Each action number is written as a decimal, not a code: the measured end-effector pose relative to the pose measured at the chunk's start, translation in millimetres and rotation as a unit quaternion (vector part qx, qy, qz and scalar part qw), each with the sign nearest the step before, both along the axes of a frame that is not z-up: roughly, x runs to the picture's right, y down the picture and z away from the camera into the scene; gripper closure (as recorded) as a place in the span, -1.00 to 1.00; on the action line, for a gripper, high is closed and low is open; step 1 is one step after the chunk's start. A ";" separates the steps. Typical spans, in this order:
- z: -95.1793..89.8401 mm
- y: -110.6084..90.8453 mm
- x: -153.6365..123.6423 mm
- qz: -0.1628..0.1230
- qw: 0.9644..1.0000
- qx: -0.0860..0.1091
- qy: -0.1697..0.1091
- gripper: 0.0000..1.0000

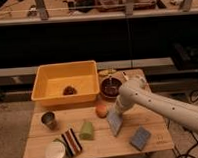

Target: Wipe table surface with towel

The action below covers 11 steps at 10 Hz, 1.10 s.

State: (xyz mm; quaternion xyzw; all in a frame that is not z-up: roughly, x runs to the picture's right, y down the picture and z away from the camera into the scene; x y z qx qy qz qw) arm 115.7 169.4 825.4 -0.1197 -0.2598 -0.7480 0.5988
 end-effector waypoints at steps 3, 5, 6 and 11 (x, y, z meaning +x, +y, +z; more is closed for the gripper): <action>-23.4 29.1 -20.5 -0.028 0.999 -0.007 -0.028 0.79; -40.1 53.2 -22.2 -0.040 0.998 -0.017 -0.037 0.79; -47.5 65.5 -19.5 -0.043 0.998 -0.024 -0.037 0.79; -49.3 85.8 36.1 -0.019 0.999 -0.044 0.003 0.79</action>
